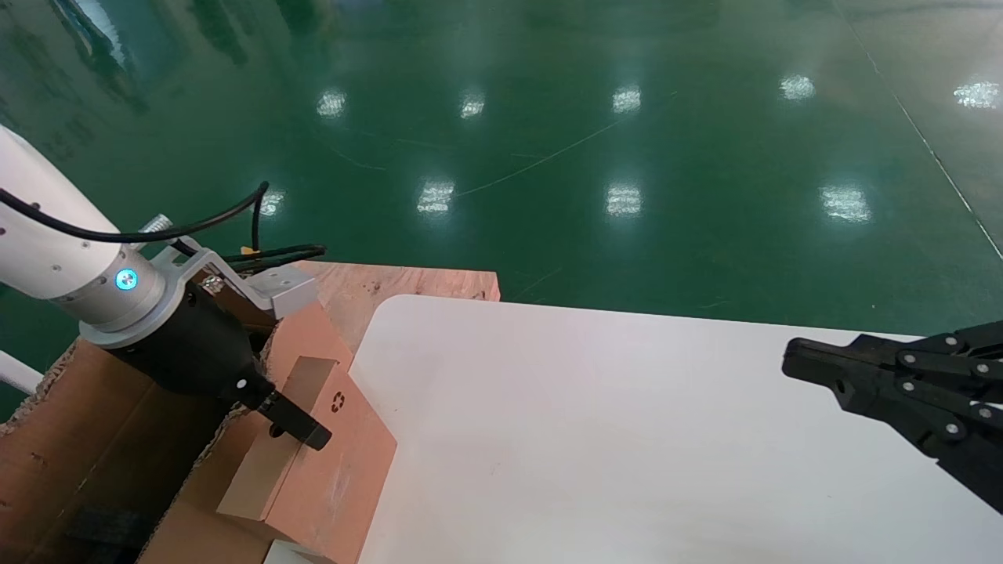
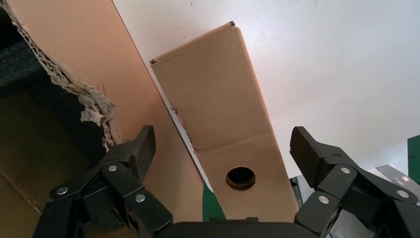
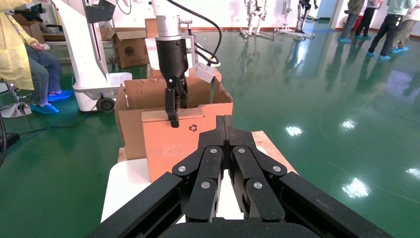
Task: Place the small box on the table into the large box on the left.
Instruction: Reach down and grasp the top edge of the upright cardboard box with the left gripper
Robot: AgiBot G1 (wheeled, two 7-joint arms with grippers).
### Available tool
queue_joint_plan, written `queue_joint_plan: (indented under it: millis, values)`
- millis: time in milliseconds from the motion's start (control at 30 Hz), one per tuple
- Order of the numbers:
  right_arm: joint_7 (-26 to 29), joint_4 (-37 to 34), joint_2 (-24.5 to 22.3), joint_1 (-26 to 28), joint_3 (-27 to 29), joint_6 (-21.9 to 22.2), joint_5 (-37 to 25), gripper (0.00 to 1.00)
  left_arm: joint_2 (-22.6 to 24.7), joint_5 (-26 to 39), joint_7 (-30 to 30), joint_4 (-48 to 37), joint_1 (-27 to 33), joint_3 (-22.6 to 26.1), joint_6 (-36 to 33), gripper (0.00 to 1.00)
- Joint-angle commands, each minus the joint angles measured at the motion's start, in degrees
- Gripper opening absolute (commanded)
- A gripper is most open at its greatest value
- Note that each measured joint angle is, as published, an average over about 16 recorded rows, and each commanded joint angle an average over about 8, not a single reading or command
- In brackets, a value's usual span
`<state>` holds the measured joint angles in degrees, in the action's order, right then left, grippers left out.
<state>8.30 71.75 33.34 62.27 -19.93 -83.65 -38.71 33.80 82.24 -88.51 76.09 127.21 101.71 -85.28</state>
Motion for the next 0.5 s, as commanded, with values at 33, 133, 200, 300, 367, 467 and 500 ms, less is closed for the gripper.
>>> queue_joint_plan:
  millis: [33, 133, 200, 300, 367, 467, 500]
  values:
    - [0.00, 0.00, 0.00, 0.00, 0.00, 0.00, 0.00, 0.00, -0.12, 0.13, -0.21, -0.04, -0.21, 0.17, 0.16, 1.00]
    - [0.00, 0.00, 0.00, 0.00, 0.00, 0.00, 0.00, 0.00, -0.16, 0.16, -0.39, -0.01, -0.59, 0.33, 0.50, 1.00]
    - [0.00, 0.00, 0.00, 0.00, 0.00, 0.00, 0.00, 0.00, -0.20, 0.11, -0.48, 0.00, -0.85, 0.41, 0.76, 1.00]
    - [0.00, 0.00, 0.00, 0.00, 0.00, 0.00, 0.00, 0.00, -0.34, 0.04, -0.59, 0.05, -1.15, 0.46, 1.21, 1.00]
    - [0.00, 0.00, 0.00, 0.00, 0.00, 0.00, 0.00, 0.00, -0.47, 0.04, -0.60, 0.11, -1.25, 0.42, 1.59, 1.00]
    - [0.00, 0.00, 0.00, 0.00, -0.01, 0.00, 0.00, 0.00, -0.69, 0.10, -0.55, 0.23, -1.26, 0.31, 2.12, 1.00]
    - [0.00, 0.00, 0.00, 0.00, -0.01, 0.00, 0.00, 0.00, -0.76, 0.13, -0.52, 0.27, -1.26, 0.27, 2.28, 1.00]
